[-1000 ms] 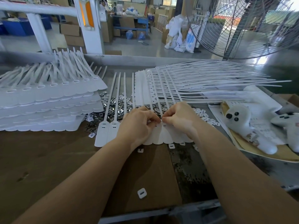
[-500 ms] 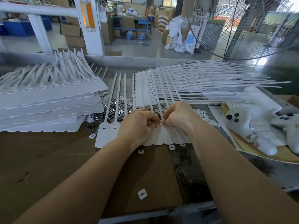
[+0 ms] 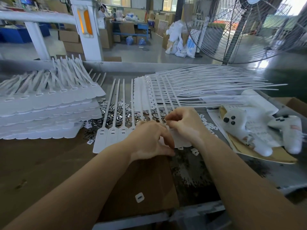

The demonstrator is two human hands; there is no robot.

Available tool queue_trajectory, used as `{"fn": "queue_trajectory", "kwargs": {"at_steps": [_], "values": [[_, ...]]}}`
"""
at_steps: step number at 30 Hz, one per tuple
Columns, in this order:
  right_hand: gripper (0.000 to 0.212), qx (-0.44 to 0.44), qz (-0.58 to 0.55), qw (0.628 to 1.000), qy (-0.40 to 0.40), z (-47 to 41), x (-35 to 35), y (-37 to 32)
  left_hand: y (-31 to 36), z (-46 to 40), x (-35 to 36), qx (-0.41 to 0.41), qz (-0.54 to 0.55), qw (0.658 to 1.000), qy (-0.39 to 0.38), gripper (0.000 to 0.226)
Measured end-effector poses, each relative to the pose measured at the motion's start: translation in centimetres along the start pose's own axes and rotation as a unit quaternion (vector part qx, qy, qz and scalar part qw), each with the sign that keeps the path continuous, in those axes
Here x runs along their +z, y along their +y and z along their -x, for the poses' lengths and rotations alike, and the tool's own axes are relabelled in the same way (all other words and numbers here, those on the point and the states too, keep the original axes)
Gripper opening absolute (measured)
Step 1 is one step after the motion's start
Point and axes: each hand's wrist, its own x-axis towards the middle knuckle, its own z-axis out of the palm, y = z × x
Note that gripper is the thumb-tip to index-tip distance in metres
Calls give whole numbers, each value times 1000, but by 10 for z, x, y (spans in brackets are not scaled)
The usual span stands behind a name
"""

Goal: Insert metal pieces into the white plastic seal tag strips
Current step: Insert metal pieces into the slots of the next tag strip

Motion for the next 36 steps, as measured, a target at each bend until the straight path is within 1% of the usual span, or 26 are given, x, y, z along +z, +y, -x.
{"fn": "queue_trajectory", "kwargs": {"at_steps": [4,8,11,12,14,16,20,22,27,29,32,34,36], "values": [[13,3,-17,1000,4,2,-2,3,6,-2,2,3,-39,999,-19,14],[14,4,-14,1000,3,4,-6,5,7,-4,7,25,-77,997,-13,16],[12,6,-18,1000,10,4,-8,7,4,-6,10,10,-85,996,11,19],[12,9,-25,1000,12,5,-8,7,2,-7,11,-10,-69,997,32,19],[12,12,-41,999,8,6,-9,8,-1,-9,11,-72,9,993,90,17],[13,8,-54,998,-11,6,-10,8,-2,-12,9,-129,95,978,136,16],[13,-32,-71,995,-58,8,-11,6,-1,-17,4,-172,201,947,182,20],[15,-52,-82,993,-59,8,-11,5,0,-20,2,-190,231,934,195,18],[19,-62,-79,995,-26,7,-6,6,0,-24,4,-208,244,926,202,18],[21,-52,-72,996,-10,6,-5,8,-1,-23,5,-197,219,934,201,26],[13,-40,-57,997,33,3,-6,10,-3,-19,10,-161,112,960,200,19],[9,-29,-36,998,50,-1,-7,11,-8,-17,15,-147,39,969,197,19],[7,-25,-6,998,54,-4,-7,12,-13,-14,20,-139,-9,972,189,20]]}}
